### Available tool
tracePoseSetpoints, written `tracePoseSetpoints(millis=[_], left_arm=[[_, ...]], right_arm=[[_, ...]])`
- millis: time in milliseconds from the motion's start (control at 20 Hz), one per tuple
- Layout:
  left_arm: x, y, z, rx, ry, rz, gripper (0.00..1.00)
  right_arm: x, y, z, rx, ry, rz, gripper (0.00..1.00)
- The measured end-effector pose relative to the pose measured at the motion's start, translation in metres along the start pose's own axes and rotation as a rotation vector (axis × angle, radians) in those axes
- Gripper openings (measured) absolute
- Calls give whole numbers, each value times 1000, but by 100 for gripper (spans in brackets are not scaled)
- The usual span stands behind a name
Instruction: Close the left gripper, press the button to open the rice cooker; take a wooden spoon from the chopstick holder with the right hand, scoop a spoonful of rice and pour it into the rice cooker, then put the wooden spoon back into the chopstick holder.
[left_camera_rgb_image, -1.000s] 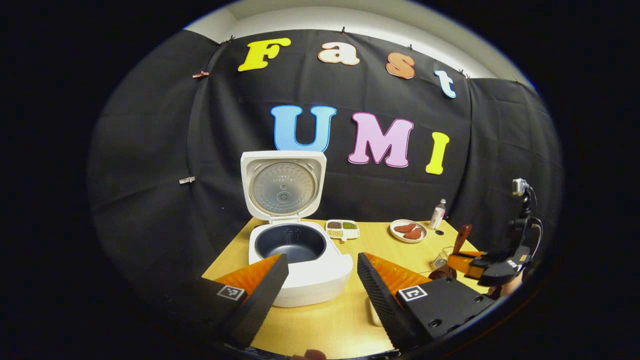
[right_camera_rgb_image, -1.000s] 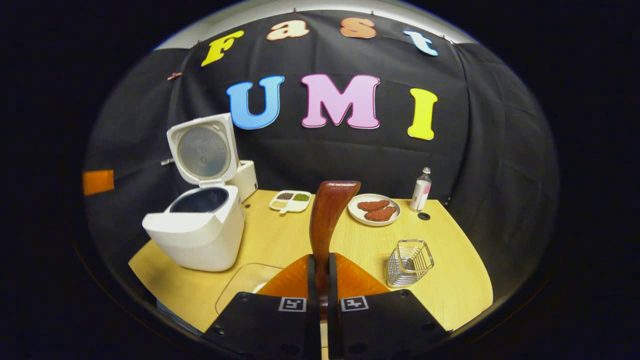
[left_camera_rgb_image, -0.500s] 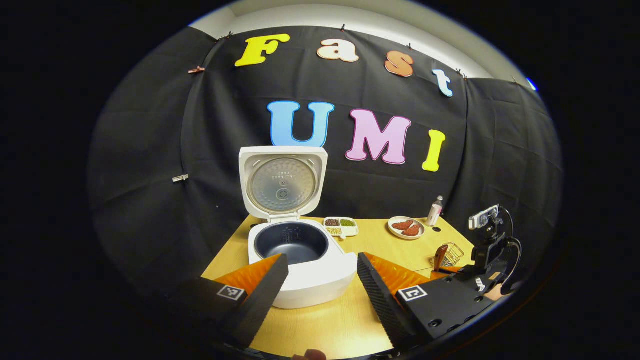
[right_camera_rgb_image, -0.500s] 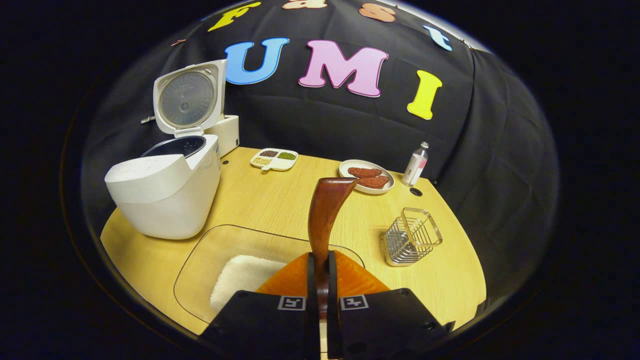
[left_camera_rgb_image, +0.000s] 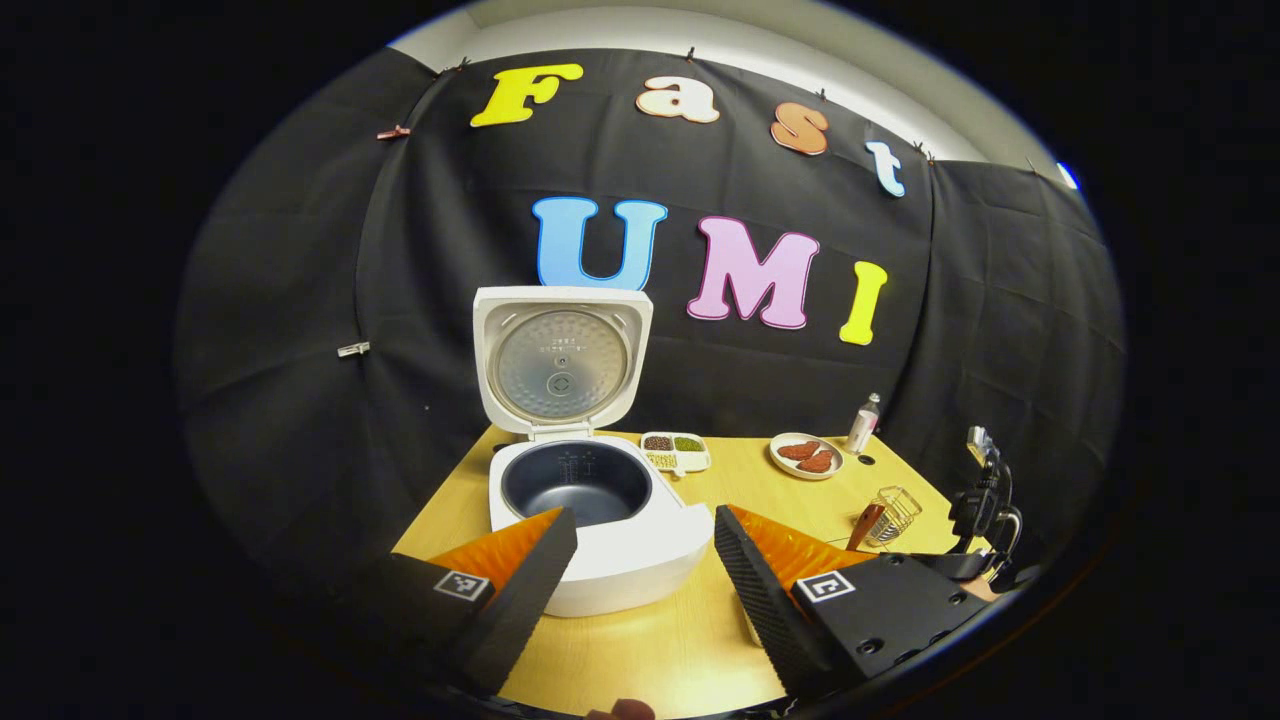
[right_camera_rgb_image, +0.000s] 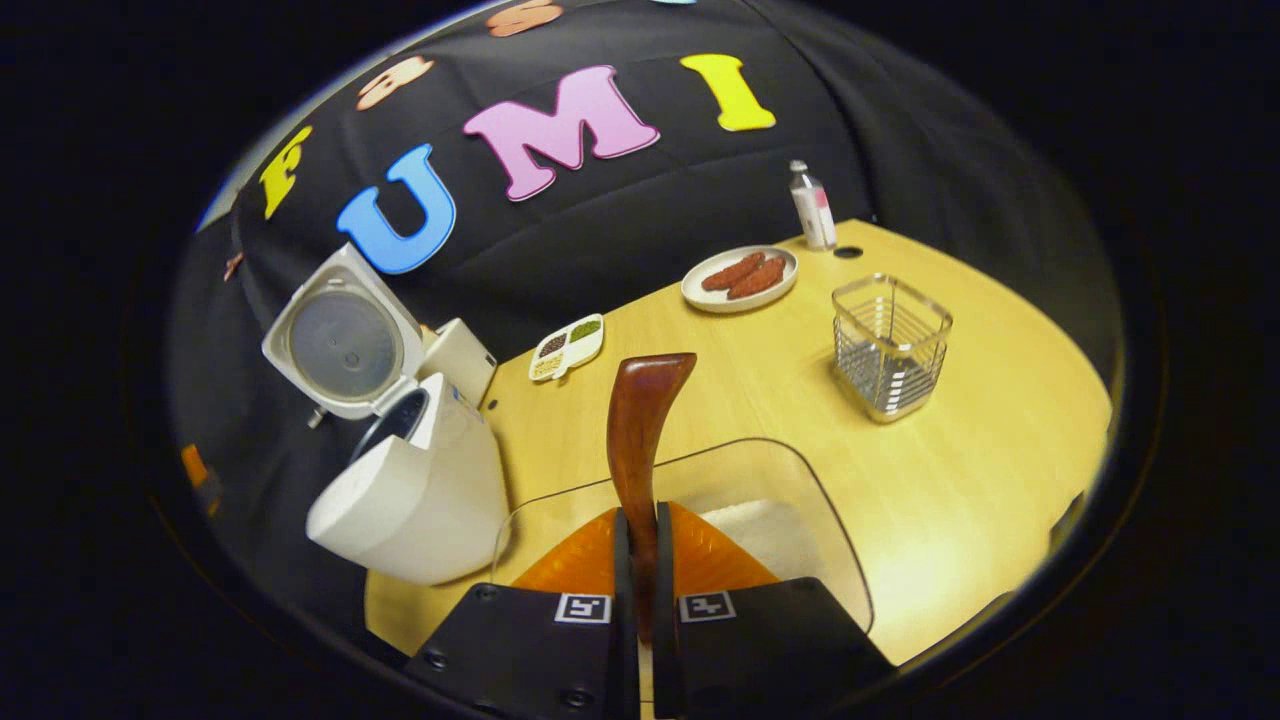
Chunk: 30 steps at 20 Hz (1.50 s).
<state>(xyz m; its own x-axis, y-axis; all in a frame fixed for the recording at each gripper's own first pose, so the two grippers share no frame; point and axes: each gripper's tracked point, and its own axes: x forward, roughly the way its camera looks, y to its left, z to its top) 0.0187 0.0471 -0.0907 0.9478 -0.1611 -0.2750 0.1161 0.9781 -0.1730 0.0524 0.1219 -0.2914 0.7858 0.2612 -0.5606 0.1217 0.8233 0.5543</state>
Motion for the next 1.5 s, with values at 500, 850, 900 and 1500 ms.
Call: tracePoseSetpoints(millis=[500, 850, 900, 1500], left_arm=[[-11, -2, 1, 3, -13, 5, 95], [-16, -5, 0, -7, -11, 7, 96], [-16, -5, 1, -8, -13, 8, 95], [-16, 4, -7, -24, -6, 13, 95]], right_arm=[[-20, -20, 30, 341, -43, 92, 10], [-40, -10, 52, 428, -77, 130, 10], [-42, -6, 53, 440, -78, 142, 10], [-59, 89, 117, 484, -126, 290, 10]])
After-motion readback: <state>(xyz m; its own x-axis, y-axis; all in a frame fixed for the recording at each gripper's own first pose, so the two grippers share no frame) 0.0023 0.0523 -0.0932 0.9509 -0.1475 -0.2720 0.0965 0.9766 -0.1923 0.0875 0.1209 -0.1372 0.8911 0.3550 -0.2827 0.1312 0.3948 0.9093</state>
